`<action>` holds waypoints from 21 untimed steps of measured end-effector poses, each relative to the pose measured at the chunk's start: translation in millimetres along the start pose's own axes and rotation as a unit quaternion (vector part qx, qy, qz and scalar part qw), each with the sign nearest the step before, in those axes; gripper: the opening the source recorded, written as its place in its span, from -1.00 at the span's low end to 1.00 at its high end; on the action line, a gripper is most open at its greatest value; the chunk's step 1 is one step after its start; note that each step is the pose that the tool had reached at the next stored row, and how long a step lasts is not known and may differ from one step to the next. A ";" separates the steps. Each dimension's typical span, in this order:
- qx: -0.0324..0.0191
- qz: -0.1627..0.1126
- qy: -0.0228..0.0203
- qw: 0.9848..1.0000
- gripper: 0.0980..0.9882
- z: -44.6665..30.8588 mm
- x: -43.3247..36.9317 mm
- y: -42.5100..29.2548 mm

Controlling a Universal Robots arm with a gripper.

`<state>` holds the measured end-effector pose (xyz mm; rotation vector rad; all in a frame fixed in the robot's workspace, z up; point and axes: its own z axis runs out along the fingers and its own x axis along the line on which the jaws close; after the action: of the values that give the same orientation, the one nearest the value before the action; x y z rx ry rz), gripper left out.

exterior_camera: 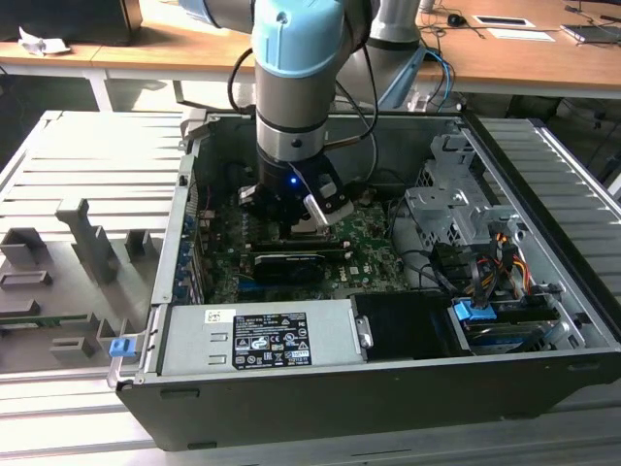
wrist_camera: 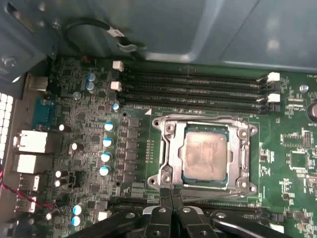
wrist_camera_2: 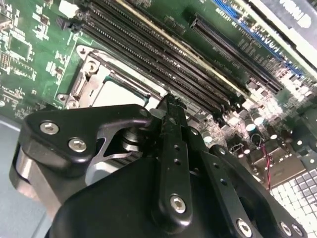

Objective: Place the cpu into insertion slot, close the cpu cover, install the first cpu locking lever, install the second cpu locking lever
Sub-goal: 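Install the second cpu locking lever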

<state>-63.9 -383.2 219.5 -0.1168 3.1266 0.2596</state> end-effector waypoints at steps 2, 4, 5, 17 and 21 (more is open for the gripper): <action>-0.006 0.000 0.000 1.000 -0.98 0.7 1.9 -2.5; -0.009 0.000 -0.001 1.000 -0.98 1.1 3.4 -4.6; -0.012 0.000 -0.001 1.000 -0.98 1.2 3.7 -5.8; -0.063 0.000 -0.005 0.998 -0.98 13.4 8.9 -22.3; -0.076 0.000 -0.006 0.997 -0.98 16.1 9.3 -24.3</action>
<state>-71.4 -405.2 199.5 -0.1160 3.0907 0.4974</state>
